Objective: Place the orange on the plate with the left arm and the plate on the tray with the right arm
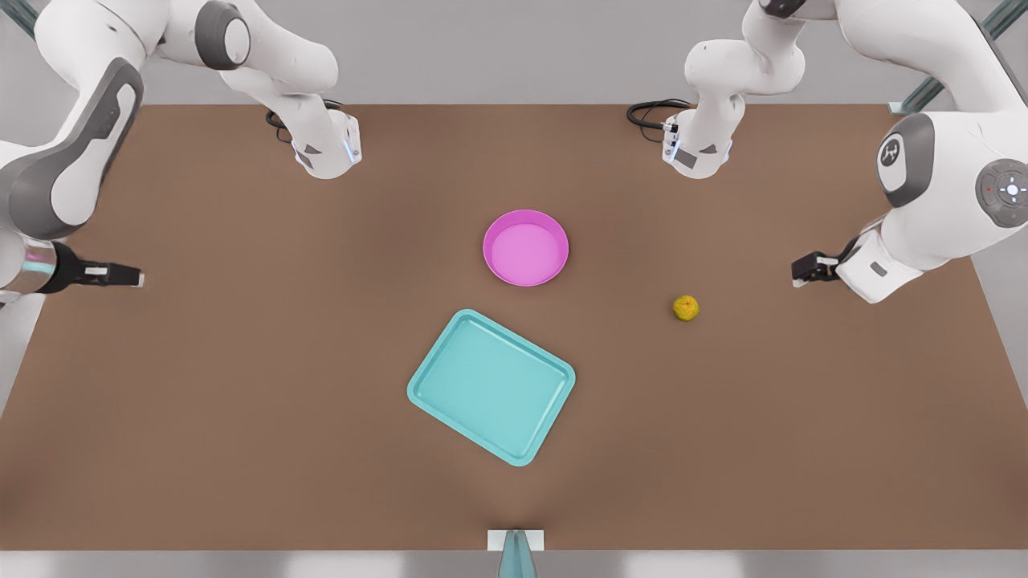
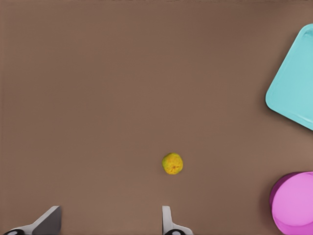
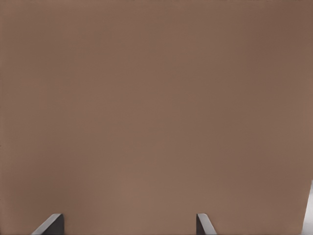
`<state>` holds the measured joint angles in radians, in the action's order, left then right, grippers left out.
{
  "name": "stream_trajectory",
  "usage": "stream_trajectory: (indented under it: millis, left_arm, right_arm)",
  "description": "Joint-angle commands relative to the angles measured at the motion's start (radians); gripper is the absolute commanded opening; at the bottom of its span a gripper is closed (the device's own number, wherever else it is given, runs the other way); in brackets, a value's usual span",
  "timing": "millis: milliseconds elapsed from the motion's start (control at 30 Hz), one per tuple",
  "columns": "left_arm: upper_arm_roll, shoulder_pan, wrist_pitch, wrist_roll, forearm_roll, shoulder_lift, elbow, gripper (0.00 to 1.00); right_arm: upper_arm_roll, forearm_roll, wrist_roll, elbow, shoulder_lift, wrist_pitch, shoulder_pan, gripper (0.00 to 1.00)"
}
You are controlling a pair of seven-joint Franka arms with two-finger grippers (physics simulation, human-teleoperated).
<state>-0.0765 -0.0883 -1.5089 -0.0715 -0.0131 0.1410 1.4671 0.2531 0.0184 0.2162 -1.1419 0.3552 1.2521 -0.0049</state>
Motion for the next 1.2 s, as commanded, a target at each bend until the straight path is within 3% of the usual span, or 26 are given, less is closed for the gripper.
stream_trajectory:
  millis: [0,133,267,333,433,1167]
  left_arm:
    - [0.0,0.001,-0.014,-0.027,0.001,0.008,-0.001,1.0]
    - [0.012,-0.093,-0.036,-0.008,-0.021,0.273,0.024,1.0]
    - [0.015,-0.128,-0.481,0.042,-0.022,0.258,0.358,1.0]
    - [0.014,-0.14,-0.613,0.041,-0.021,0.227,0.495,1.0]
    - [0.014,-0.159,-0.695,0.044,-0.021,0.226,0.572,1.0]
    - [0.014,-0.172,-0.734,0.042,-0.021,0.342,0.636,1.0]
  right_arm:
    - [0.0,0.04,0.086,0.001,0.008,0.063,-0.003,1.0]
    - [-0.003,0.038,0.088,0.002,0.021,0.067,0.006,1.0]
    - [-0.005,0.04,0.086,0.004,0.021,0.069,0.006,1.0]
    - [-0.005,0.041,0.086,0.004,0.021,0.069,0.006,1.0]
    - [-0.005,0.041,0.086,0.004,0.025,0.069,0.002,1.0]
    - [-0.001,0.066,0.112,0.007,0.034,0.072,-0.004,1.0]
